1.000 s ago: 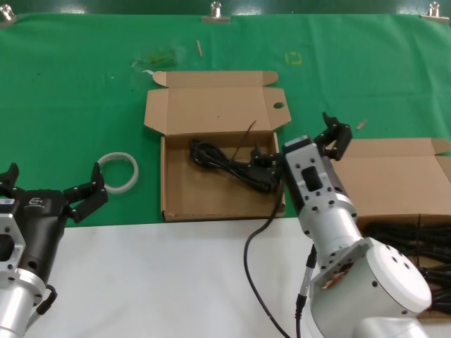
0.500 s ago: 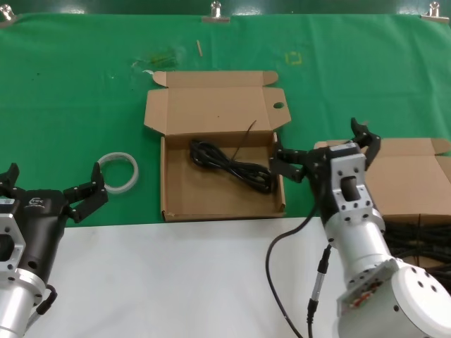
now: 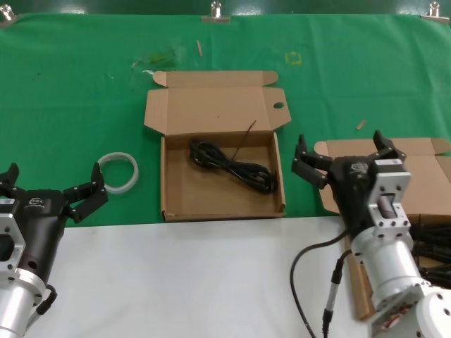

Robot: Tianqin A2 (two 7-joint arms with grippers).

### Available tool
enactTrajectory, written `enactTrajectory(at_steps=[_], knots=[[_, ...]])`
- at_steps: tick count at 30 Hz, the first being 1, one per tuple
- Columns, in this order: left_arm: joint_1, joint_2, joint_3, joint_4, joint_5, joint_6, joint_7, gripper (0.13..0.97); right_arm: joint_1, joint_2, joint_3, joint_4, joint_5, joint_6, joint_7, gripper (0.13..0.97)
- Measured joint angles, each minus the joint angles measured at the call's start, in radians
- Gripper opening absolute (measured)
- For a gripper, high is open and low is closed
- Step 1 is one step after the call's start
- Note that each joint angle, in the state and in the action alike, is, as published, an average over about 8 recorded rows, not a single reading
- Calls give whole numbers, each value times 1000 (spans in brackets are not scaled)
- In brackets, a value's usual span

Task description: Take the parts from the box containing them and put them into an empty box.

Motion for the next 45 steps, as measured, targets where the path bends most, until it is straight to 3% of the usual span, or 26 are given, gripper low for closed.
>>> enactTrajectory(at_steps=[15,45], knots=[[0,0,0,0,0,0,0,965,-93,0,113,45,-171,-124,301,966],[0,0,0,0,0,0,0,965,-98,0,119,48,-180,-131,317,966]])
